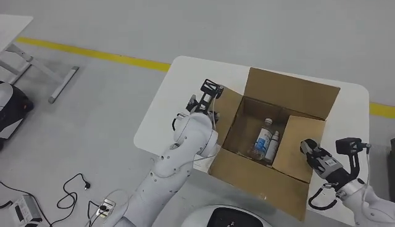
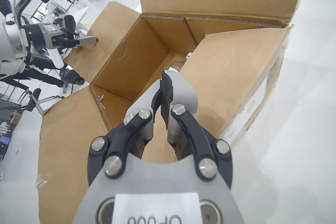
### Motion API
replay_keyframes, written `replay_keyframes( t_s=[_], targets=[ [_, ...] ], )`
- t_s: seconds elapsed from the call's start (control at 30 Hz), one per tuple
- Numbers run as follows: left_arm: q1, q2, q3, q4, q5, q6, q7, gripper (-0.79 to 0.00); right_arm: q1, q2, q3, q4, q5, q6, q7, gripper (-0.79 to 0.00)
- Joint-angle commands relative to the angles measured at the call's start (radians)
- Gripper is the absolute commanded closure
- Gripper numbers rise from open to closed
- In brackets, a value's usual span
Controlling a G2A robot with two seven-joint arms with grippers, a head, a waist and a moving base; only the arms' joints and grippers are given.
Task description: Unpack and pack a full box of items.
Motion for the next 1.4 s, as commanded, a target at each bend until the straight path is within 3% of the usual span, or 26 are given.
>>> replay_keyframes(
  t_s=[0.0, 0.37, 0.57, 0.73, 0.97, 1.3, 1.37],
  targets=[
    [-0.004, -0.002, 0.005, 0.02, 0.016, 0.005, 0.0, -0.785, -0.003, 0.0, 0.001, -0.003, 0.001, -0.001, -0.004, 0.0],
    [-0.01, -0.016, 0.03, 0.081, 0.069, 0.009, 0.017, -0.785, -0.009, -0.001, 0.019, -0.006, -0.002, 0.004, -0.032, 0.0],
    [0.013, -0.025, 0.005, -0.026, -0.07, 0.007, 0.045, -0.785, -0.084, -0.002, 0.123, -0.056, -0.024, 0.124, -0.201, 0.0],
    [0.027, -0.027, -0.009, -0.103, -0.117, -0.012, 0.041, -0.785, -0.11, -0.003, 0.153, -0.016, -0.039, 0.183, -0.204, 0.0],
    [0.051, -0.029, -0.004, -0.172, -0.152, -0.055, 0.066, -0.785, -0.037, -0.016, 0.069, 0.121, -0.088, 0.179, -0.232, 0.0],
    [0.09, -0.03, -0.002, -0.249, -0.218, -0.113, 0.049, -0.785, 0.107, -0.036, -0.067, 0.248, -0.162, 0.074, -0.194, 0.0],
    [0.09, -0.027, 0.009, -0.253, -0.161, -0.141, 0.049, -0.785, 0.131, -0.04, -0.09, 0.266, -0.171, 0.047, -0.195, 0.0]
  ],
)
